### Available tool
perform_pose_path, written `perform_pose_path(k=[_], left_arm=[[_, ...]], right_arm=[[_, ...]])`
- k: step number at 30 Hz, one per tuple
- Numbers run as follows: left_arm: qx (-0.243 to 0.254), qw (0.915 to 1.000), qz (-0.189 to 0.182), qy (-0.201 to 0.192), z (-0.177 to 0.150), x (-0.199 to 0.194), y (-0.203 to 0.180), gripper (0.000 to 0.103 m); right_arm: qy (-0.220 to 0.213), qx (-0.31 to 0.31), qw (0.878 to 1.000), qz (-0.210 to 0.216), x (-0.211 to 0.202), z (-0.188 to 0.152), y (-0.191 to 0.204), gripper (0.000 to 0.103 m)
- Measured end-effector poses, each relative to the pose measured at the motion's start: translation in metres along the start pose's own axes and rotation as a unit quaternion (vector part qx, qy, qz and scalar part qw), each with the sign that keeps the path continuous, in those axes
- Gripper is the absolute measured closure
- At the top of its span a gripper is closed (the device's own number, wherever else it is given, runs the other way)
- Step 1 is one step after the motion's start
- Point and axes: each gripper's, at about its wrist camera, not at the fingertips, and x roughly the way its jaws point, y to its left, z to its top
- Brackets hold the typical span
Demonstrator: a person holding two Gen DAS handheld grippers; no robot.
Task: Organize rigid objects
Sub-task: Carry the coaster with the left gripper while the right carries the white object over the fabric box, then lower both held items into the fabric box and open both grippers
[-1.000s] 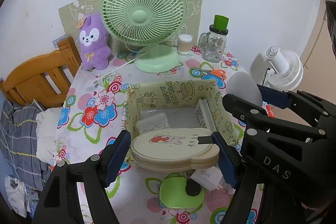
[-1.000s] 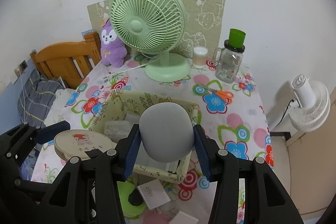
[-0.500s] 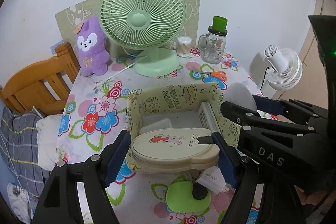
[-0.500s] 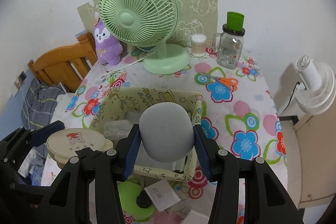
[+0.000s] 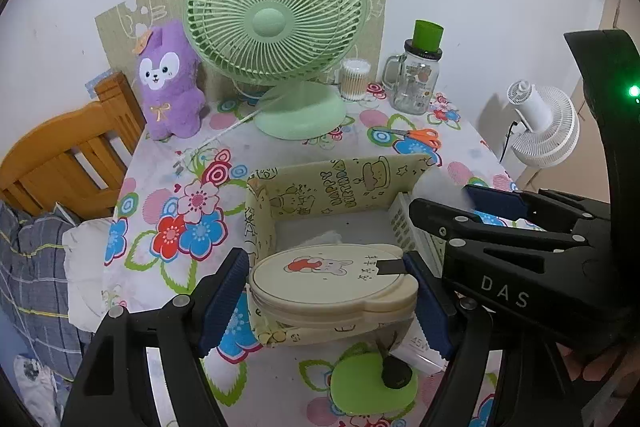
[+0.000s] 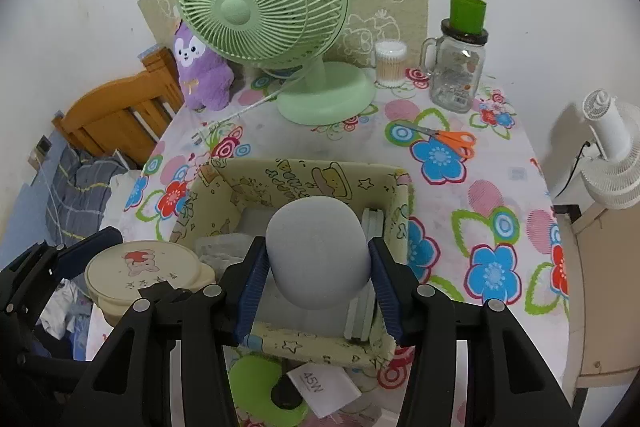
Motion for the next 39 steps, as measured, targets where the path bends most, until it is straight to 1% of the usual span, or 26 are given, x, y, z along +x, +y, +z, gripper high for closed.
perform_pose_path(k=[1, 2, 3, 4, 5, 8, 14, 22, 29, 32, 34, 37, 39], left_arm=[[-0.001, 1.0, -0.002, 0.001, 0.0, 0.002, 0.001, 0.024], [-0.003, 1.0, -0.004, 0.003, 0.001, 0.004, 0.003, 0.024], [-0.004, 1.0, -0.005, 0.005, 0.001, 0.005, 0.004, 0.024], [-0.004, 1.0, -0.005, 0.007, 0.002, 0.007, 0.005, 0.024], [-0.004, 1.0, -0.005, 0.007, 0.002, 0.009, 0.006, 0.024], [-0.006, 0.9999, -0.01, 0.012, 0.005, 0.014, 0.007, 0.024], [0.001, 0.9997, -0.019, 0.018, 0.012, 0.03, 0.002, 0.024], [0.013, 0.9989, -0.024, 0.037, 0.019, 0.063, -0.009, 0.024], [0.018, 0.9977, -0.022, 0.061, 0.019, 0.092, -0.016, 0.023], [0.009, 0.9974, -0.018, 0.069, 0.018, 0.101, -0.015, 0.023], [0.002, 0.998, -0.009, 0.062, 0.016, 0.104, -0.014, 0.023], [0.009, 0.9974, -0.01, 0.07, 0.014, 0.109, -0.017, 0.02], [0.007, 0.9972, -0.01, 0.074, 0.013, 0.108, -0.017, 0.014]], right_arm=[[-0.001, 0.0, 1.0, -0.007, 0.002, 0.001, -0.001, 0.038], [-0.002, 0.002, 1.0, -0.01, 0.003, 0.002, -0.002, 0.034], [-0.005, 0.007, 1.0, -0.01, 0.003, 0.002, -0.005, 0.027], [-0.008, 0.012, 1.0, -0.007, 0.003, 0.003, -0.008, 0.023], [-0.011, 0.016, 1.0, -0.009, 0.003, 0.004, -0.01, 0.023], [-0.012, 0.024, 0.999, -0.024, 0.004, 0.007, -0.018, 0.022], [0.001, 0.046, 0.998, -0.041, 0.008, 0.003, -0.035, 0.022], [0.016, 0.07, 0.995, -0.068, 0.012, -0.006, -0.061, 0.022], [0.035, 0.08, 0.993, -0.079, 0.019, -0.015, -0.079, 0.022], [0.038, 0.087, 0.992, -0.082, 0.022, -0.018, -0.085, 0.022], [0.034, 0.096, 0.992, -0.079, 0.023, -0.02, -0.089, 0.022], [0.045, 0.103, 0.99, -0.082, 0.028, -0.023, -0.093, 0.022], [0.051, 0.103, 0.99, -0.081, 0.031, -0.024, -0.094, 0.022]])
